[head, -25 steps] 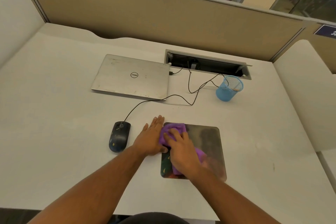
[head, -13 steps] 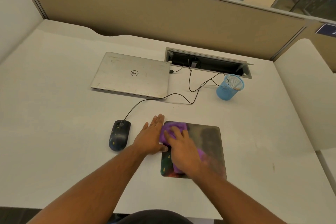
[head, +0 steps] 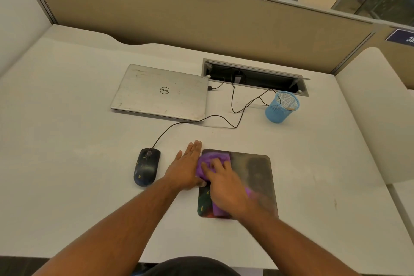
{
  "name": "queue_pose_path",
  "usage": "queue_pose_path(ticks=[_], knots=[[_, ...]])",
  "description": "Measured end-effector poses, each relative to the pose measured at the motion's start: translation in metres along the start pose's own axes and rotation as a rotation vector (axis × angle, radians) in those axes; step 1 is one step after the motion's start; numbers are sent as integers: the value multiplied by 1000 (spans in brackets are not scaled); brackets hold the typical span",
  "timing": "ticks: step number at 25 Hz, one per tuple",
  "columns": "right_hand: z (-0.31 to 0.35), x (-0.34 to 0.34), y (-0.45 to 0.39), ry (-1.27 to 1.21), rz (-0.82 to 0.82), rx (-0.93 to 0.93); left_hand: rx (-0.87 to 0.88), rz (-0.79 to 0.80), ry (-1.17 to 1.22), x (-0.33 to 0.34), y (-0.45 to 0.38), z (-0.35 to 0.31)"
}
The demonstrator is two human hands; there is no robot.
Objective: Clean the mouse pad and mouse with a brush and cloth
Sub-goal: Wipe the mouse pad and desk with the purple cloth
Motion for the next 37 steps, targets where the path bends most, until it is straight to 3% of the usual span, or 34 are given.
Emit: queue_pose_path(ticks=[3, 5, 8, 12, 14, 19, 22, 26, 29, 32, 37], knots=[[-28, -4, 17, -39, -12, 18, 21, 23, -45, 1, -1, -2], [-48, -26, -5, -23, -69, 146, 31, 57, -75, 1, -4, -3], [-34, -40, -31, -38, -82, 233, 25, 77, -80, 1, -5, -4], [-2, 1, 7, -87, -24, 136, 24, 57, -65, 2, -6, -3], [-16, 5, 34, -114, -45, 91, 23, 72, -80, 4, -7, -1], [-64, -38, 3, -77, -141, 330, 10, 94, -93, 6, -9, 0], [-24, -27, -15, -102, -58, 259, 14, 88, -89, 5, -8, -1], [-11, 6, 30, -100, -15, 150, 27, 80, -99, 5, -8, -1], [-57, -19, 39, -71, -125, 288, 18, 92, -96, 6, -9, 1], [-76, -43, 12, -69, -136, 418, 12, 103, -110, 7, -10, 1], [-7, 0, 16, -103, -9, 168, 34, 121, -111, 6, -10, 0]])
Point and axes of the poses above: each hand's wrist, its own y-axis away from the middle knuckle, its own x-axis out of the palm, z = x × y, the point moved 6 cm from there along -y, towards the middle knuckle, and after that the axes turned 15 degrees about -y, right-handed, at the moved point
